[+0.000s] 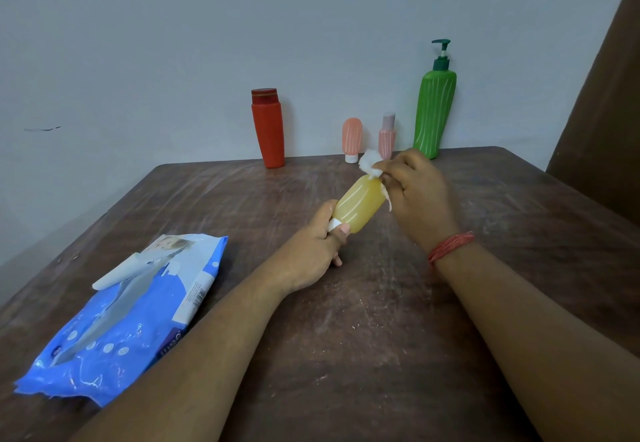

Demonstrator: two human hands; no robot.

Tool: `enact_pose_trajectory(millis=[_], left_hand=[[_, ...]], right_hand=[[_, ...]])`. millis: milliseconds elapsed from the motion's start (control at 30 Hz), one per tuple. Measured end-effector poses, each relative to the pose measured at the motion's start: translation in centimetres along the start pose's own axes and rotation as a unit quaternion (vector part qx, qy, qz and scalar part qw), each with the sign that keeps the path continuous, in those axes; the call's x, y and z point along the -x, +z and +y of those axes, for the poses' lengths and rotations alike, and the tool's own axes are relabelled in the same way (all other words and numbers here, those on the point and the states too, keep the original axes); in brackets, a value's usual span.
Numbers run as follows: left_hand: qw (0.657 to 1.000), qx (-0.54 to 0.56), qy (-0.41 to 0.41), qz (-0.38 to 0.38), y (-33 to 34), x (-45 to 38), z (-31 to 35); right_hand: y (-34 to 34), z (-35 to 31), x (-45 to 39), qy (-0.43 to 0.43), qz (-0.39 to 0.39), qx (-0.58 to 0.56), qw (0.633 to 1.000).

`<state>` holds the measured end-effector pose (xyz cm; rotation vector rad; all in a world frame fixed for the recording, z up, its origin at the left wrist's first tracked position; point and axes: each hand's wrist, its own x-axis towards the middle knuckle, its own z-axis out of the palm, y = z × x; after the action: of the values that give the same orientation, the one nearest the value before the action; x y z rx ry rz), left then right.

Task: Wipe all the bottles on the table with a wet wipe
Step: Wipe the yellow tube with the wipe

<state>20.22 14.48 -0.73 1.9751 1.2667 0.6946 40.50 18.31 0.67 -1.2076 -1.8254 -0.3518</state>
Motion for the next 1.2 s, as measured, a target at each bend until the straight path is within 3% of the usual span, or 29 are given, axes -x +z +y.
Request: enact_pose_trajectory(millis=[133, 267, 400, 500, 633, 800, 933, 1033, 1200], left_hand=[[1.0, -0.007, 0.002, -0.001, 0.0, 0.1, 0.1], [1.0, -0.023, 0.002, 0.0, 0.2, 0.0, 0.1], [1.0, -0.016, 0.001, 0.002, 0.2, -0.1, 0.2], [1.0, -0.031, 0.003, -0.002, 0.3, -0.1, 0.2], [1.0, -0.012, 0.003, 0.01, 0.3, -0.1, 0.2], [0.999, -0.03, 0.011, 0.004, 0.4, -0.1, 0.2], [1.0, -0.013, 0.009, 0.012, 0.4, -0.2, 0.2], [0.999, -0.03, 0.015, 0.013, 0.6, -0.1, 0.3], [0.999, -0.04, 0.019, 0.026, 0.3, -0.3, -0.2]], right_hand=[[-0.2, -0.5, 0.4, -0.056, -0.027, 0.003, 0.998], [-0.5, -0.4, 0.0, -0.018, -0.016, 0.015, 1.0], [-0.9, -1.6, 0.4, -0.085, -0.047, 0.045, 0.994], [-1.1, -1.0, -0.1, -0.016, -0.017, 0.058, 0.998], [-0.7, -2.0, 0.5, -0.104, -0.082, 0.041, 0.99], [-0.9, -1.0, -0.1, -0.017, -0.032, 0.053, 0.998], [-0.3, -1.2, 0.1, -0.105, -0.062, 0.046, 0.991], [-0.3, 0.3, -0.4, -0.019, -0.043, 0.046, 0.998], [-0.5, 1.3, -0.2, 0.121, -0.109, -0.187, 0.969]])
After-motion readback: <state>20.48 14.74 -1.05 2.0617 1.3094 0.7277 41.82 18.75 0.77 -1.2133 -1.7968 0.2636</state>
